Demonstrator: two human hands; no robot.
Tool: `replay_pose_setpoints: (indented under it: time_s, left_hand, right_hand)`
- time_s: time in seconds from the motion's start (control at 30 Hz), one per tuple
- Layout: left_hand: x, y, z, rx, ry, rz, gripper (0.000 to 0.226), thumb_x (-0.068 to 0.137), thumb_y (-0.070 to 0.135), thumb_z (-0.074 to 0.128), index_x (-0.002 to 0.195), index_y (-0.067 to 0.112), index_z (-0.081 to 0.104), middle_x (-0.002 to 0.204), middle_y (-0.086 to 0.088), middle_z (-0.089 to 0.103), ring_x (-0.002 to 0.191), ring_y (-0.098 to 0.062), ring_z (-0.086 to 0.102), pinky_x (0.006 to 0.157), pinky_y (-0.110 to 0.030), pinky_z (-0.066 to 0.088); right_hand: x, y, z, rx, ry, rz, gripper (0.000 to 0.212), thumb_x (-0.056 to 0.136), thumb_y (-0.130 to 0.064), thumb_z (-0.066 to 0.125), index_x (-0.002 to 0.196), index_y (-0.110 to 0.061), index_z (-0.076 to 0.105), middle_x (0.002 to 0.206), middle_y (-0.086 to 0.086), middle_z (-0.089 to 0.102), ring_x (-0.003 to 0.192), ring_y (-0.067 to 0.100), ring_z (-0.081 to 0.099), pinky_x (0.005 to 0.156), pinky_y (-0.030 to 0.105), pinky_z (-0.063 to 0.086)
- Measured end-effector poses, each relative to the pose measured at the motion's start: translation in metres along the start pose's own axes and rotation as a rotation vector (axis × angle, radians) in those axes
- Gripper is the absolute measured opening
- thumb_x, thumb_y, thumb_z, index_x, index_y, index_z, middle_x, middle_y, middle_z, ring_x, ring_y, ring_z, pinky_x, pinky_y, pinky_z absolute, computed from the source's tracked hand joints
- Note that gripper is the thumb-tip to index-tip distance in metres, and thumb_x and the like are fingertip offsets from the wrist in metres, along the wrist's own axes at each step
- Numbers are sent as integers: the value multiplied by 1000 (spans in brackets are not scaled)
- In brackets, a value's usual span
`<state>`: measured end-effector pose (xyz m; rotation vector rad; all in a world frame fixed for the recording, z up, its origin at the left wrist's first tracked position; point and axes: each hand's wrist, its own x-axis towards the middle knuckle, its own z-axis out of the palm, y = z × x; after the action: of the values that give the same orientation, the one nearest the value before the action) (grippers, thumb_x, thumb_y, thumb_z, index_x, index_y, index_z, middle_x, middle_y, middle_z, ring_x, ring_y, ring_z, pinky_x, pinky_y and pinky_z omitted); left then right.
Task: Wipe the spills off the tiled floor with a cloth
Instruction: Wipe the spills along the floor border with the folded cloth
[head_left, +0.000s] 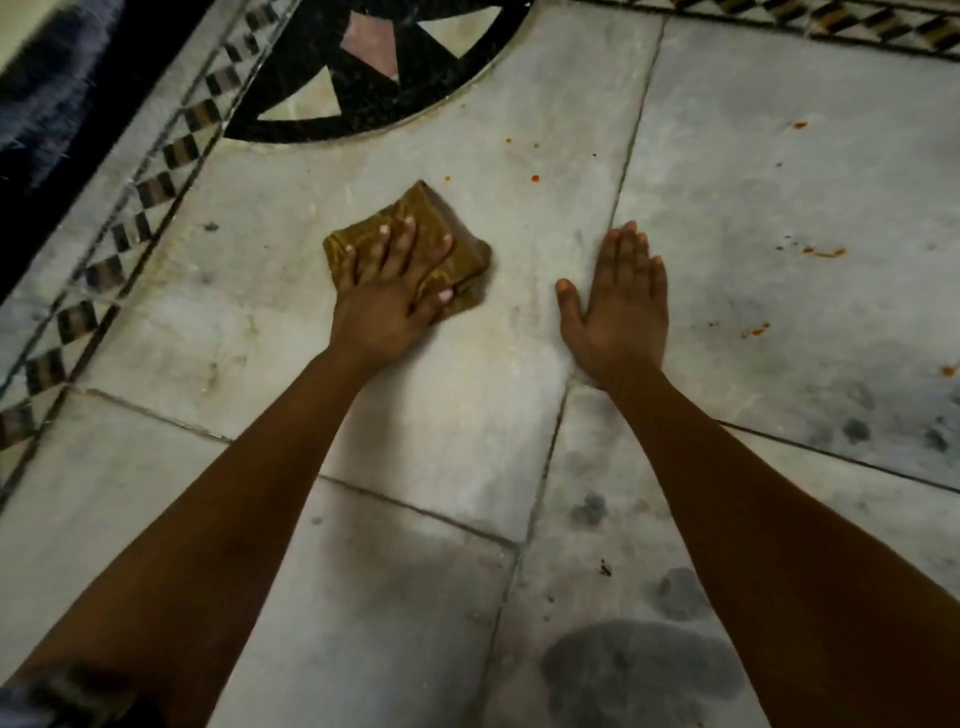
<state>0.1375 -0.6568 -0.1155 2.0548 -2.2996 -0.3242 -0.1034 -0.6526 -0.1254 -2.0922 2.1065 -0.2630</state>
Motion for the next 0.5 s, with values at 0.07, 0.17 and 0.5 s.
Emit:
replay_pose_setpoints:
  time_s: [0.07,0.17,0.5]
  left_hand:
    - [-20,-13,-3,21,11,-13,60,87,57,23,144,43,10,158,1,3,145,-22,1,112,-44,-3]
    - [-5,-23,-13,-24,5,-168,57,92,55,27,146,40,11,158,0,1,145,-21,0,113,-45,-4]
    - [47,11,-21,-9,-60,-56,60,95,54,24,148,33,7,158,-3,-3,145,-22,-5,113,-46,-7]
  right_hand:
    - [2,-1,2,-5,8,1,74,96,-48,30,148,-1,8,157,18,8,145,28,7,117,38,0]
    - [1,0,1,-12,5,9,77,92,-51,23,148,-1,8,157,17,8,145,27,8,117,38,0]
    - [-1,-1,-3,1,-10,17,78,90,-53,21,149,-3,6,157,16,6,146,26,5,117,38,-2]
